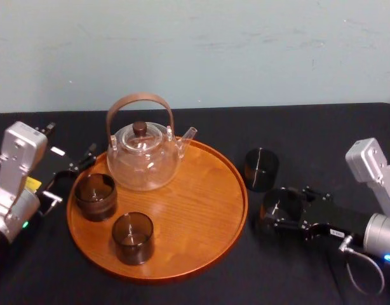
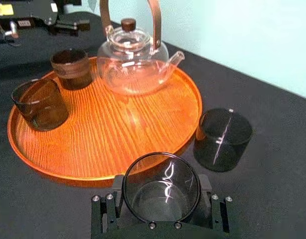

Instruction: Pick up the glass from the table and place it on the tray.

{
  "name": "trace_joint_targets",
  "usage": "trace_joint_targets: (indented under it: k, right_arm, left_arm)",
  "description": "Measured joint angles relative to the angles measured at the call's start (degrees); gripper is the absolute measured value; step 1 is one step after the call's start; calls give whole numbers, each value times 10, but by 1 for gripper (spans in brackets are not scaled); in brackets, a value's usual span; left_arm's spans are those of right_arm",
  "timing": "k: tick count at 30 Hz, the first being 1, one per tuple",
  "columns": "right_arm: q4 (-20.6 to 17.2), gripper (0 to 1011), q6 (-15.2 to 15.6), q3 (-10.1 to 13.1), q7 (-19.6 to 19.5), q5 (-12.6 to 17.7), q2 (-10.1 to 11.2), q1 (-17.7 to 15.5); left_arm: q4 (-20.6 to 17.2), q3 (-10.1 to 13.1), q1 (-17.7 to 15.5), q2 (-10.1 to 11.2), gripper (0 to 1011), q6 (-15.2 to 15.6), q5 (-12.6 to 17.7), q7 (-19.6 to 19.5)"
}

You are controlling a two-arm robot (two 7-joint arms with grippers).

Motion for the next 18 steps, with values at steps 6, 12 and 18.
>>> trace_joint_targets:
  k: [6,12,18]
  right_arm:
    - [-12,903,-3,8,1,3,7,7]
    - [-18,903,-4,8,8,3,13,23]
    - [-11,903,-9,-4,20,-2,9,47]
  left_arm:
    - [0,0,0,0,1001,0,0,0]
    - [0,0,0,0,1001,0,0,0]
    - [0,0,0,0,1002,0,0,0]
